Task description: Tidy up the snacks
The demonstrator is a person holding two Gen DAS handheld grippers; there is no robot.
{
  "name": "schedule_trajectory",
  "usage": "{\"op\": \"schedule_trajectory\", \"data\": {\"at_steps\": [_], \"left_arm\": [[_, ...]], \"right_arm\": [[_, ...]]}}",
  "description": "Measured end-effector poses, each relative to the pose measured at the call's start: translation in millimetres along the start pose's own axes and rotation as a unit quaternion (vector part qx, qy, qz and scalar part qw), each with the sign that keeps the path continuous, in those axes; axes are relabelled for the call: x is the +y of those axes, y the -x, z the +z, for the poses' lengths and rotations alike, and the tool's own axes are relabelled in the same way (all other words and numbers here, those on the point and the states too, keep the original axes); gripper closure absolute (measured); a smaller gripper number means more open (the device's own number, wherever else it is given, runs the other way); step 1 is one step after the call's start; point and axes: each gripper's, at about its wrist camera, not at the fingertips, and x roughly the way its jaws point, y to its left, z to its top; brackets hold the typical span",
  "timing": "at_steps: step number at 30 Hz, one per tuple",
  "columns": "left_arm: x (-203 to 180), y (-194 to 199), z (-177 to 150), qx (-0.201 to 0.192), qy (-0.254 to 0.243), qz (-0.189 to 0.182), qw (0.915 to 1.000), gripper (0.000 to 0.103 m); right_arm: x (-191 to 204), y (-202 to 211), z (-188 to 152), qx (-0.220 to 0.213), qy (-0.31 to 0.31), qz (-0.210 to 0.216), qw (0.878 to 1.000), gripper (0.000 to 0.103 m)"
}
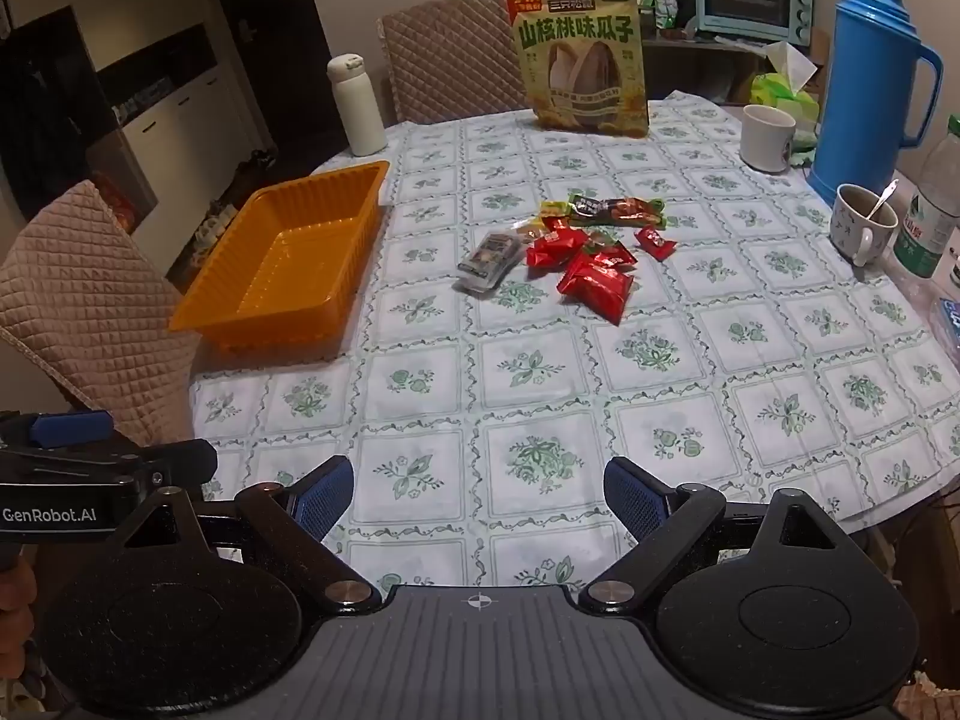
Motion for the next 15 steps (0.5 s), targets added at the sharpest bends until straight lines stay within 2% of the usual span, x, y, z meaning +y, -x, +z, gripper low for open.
{"op": "schedule_trajectory", "data": {"at_steps": [15], "left_arm": [[-1.0,9.0,-5.1,-0.004,-0.002,0.000,1.0000,0.000]], "right_arm": [[5.5,4.3,-2.2,0.001,0.000,0.001,1.000,0.013]]}}
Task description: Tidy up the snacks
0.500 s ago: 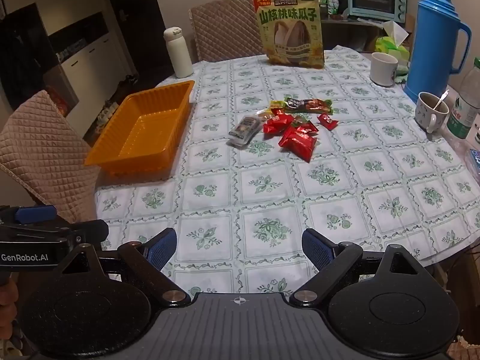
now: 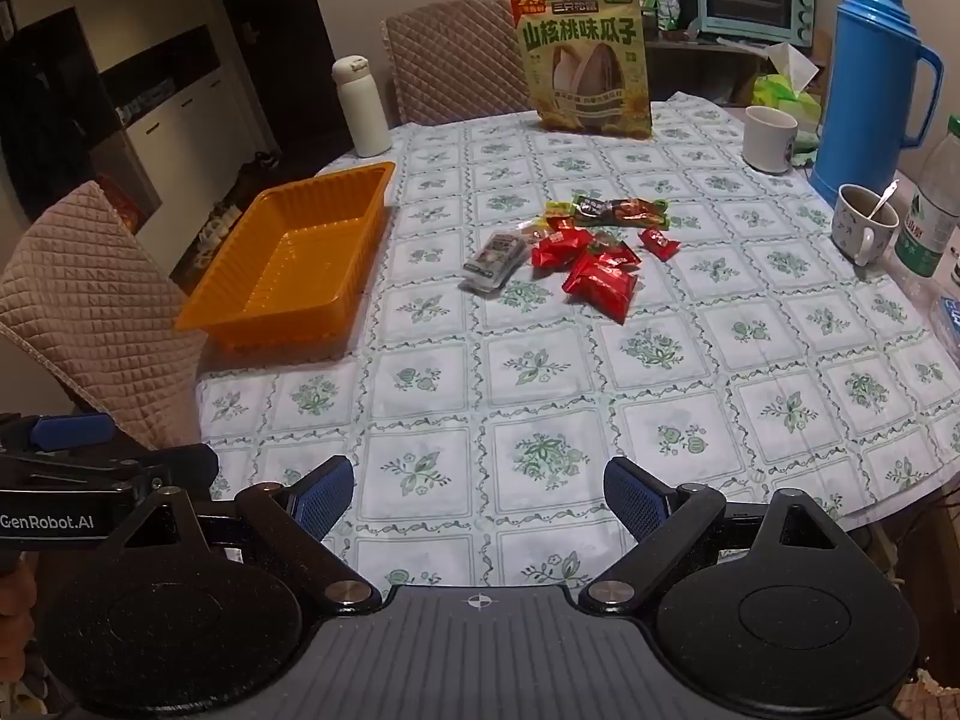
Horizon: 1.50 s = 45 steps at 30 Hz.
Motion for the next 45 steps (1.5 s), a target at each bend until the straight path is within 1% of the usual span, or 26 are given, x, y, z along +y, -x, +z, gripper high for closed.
{"op": "schedule_trajectory", "data": {"at_steps": [21,45], "left_arm": [[1,0,4,0.001,-0.002,-0.004,1.0000,0.000],[1,-10,7,0.008,0.008,0.005,0.9999,0.000]], "right_arm": [[-1,3,3,-0.004,-0.002,-0.004,1.000,0.013],[-4,-11,6,0.004,0.004,0.006,1.000,0.013]]}}
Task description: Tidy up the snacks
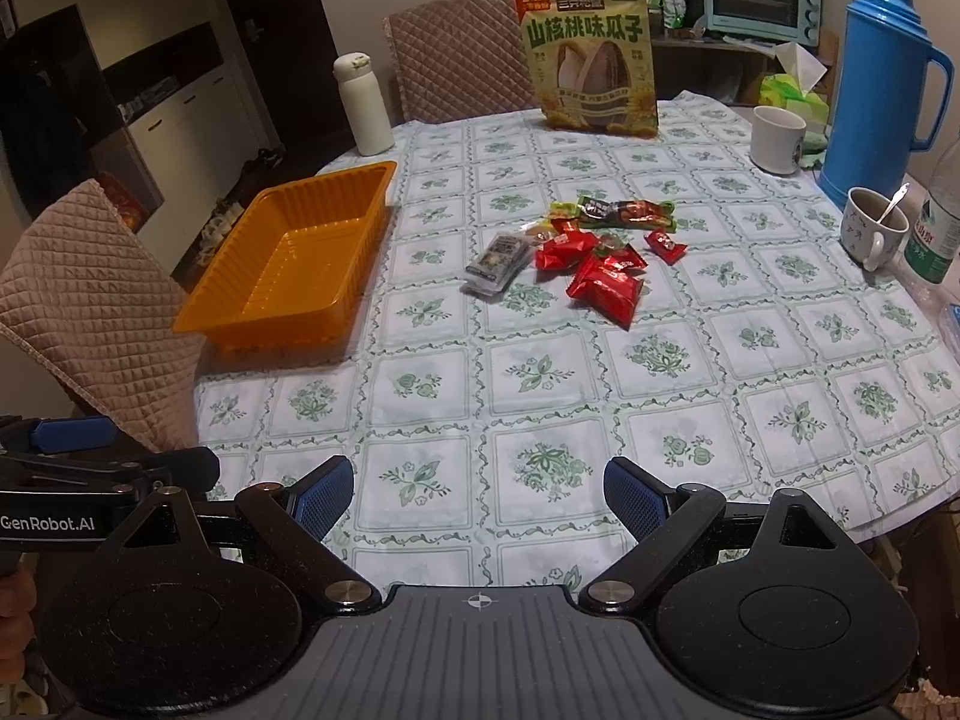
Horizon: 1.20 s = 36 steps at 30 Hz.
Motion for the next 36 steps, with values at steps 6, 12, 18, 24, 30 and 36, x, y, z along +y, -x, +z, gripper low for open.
{"op": "schedule_trajectory", "data": {"at_steps": [6,12,18,24,30,36], "left_arm": [[-1,0,0,-0.001,0.003,0.004,1.0000,0.000],[-3,-1,1,-0.001,0.006,0.007,1.0000,0.000],[-7,-3,3,0.001,0.009,0.012,0.9999,0.000],[-11,-6,5,0.004,0.015,0.018,0.9997,0.000],[-17,-8,7,0.005,0.022,0.028,0.9993,0.000],[-25,-13,11,0.004,0.034,0.036,0.9987,0.000]], "right_arm": [[-1,-2,2,0.001,0.004,0.004,1.000,0.013],[-3,-4,5,0.002,0.007,0.008,1.000,0.013],[-7,-7,7,0.003,0.008,0.012,1.000,0.013],[-12,-11,10,0.006,0.011,0.019,1.000,0.013],[-19,-15,15,0.008,0.016,0.028,0.999,0.013],[-33,-21,21,0.012,0.020,0.038,0.999,0.013]]}}
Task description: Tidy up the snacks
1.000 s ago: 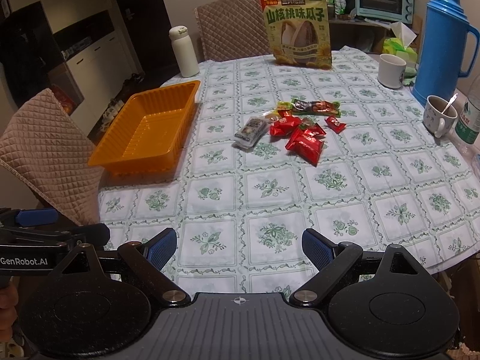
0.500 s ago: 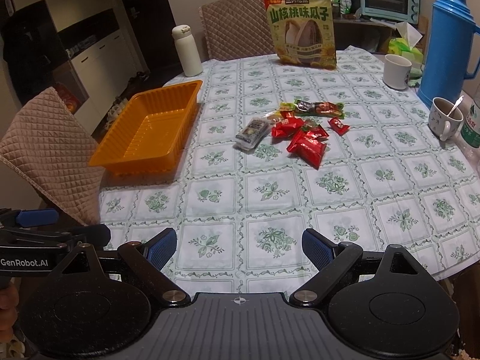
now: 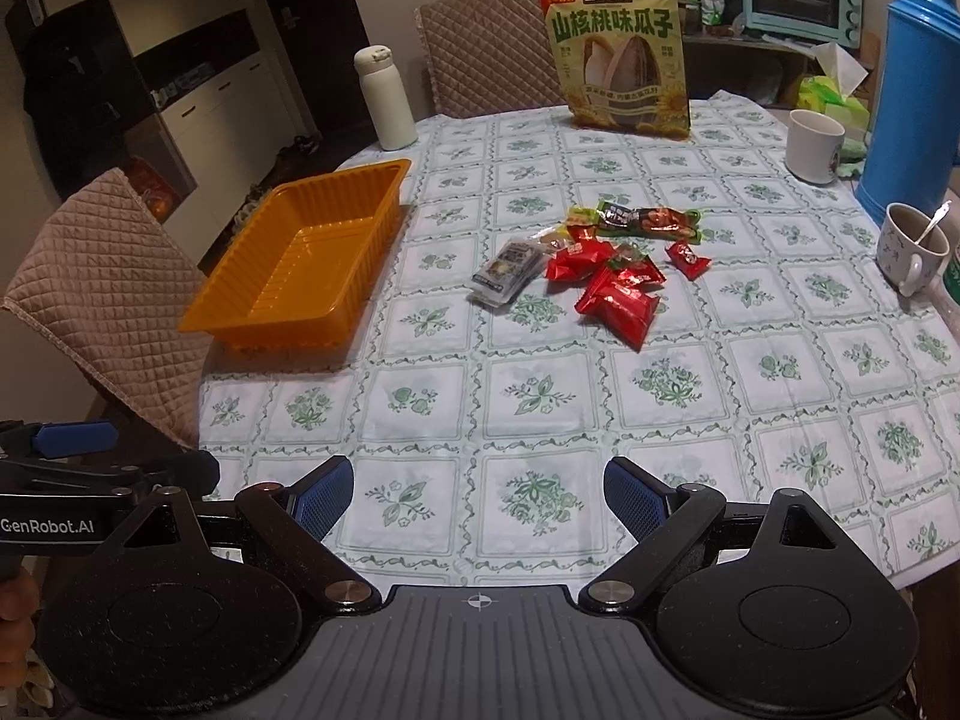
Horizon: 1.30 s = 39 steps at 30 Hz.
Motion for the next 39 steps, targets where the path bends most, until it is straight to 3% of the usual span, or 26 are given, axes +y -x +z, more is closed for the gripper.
{"op": "schedule_trajectory", "data": {"at_steps": [22,36,39], "left_arm": [[-63,-48,12,-0.025,0.050,0.019,0.9983,0.005],[-106,-94,35,-0.044,-0.011,0.011,0.9989,0.018],[-109,-109,46,-0.049,-0.033,0.003,0.9983,0.025]], "right_arm": [[-128,-20,9,-0.006,-0.009,0.040,0.999,0.013],[-183,-34,19,-0.026,-0.019,0.032,0.999,0.013],[-188,-39,23,-0.032,-0.024,0.022,0.999,0.013]]}}
